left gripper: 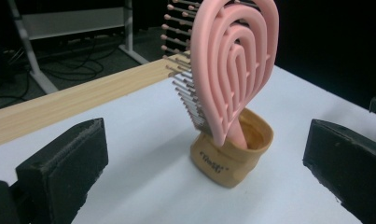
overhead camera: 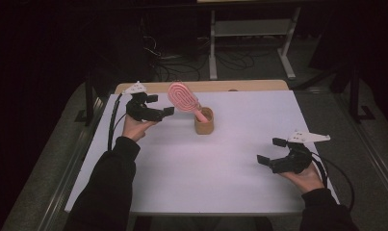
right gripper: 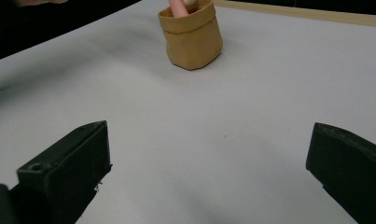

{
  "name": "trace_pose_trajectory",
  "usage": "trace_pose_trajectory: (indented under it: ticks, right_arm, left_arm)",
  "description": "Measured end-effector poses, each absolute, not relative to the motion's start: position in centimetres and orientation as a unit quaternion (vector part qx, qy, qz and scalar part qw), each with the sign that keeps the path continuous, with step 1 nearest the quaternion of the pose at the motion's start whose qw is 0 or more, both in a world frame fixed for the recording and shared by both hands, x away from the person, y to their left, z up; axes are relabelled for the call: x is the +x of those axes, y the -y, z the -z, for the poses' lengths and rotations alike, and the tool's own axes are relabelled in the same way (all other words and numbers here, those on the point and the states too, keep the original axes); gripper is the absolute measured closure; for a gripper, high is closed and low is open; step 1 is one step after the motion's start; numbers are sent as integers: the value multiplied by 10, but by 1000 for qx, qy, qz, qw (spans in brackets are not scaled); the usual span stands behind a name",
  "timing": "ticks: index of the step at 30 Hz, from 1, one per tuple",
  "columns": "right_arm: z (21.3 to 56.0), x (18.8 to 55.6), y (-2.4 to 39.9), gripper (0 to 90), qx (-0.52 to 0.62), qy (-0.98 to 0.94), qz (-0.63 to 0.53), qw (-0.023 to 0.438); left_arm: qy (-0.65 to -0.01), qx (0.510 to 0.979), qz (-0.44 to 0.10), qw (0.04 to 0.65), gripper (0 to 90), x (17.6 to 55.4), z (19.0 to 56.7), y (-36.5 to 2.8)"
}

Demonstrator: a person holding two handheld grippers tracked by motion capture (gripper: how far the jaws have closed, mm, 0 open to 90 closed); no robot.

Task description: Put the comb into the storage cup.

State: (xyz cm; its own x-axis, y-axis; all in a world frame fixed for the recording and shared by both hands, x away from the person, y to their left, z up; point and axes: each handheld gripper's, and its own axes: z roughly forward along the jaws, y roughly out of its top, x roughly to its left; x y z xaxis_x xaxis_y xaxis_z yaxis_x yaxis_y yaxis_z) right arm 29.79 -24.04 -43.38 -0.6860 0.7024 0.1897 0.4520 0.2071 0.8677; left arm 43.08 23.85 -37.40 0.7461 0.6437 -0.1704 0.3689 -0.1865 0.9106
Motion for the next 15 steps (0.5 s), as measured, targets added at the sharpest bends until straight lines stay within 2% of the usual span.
trace_pose_trajectory:
  ticks: [15]
  right_arm:
    - [434,298,238,0,375,-769,-503,126]
  left_arm:
    - [-313,763,-142,547,0,410,374,-254]
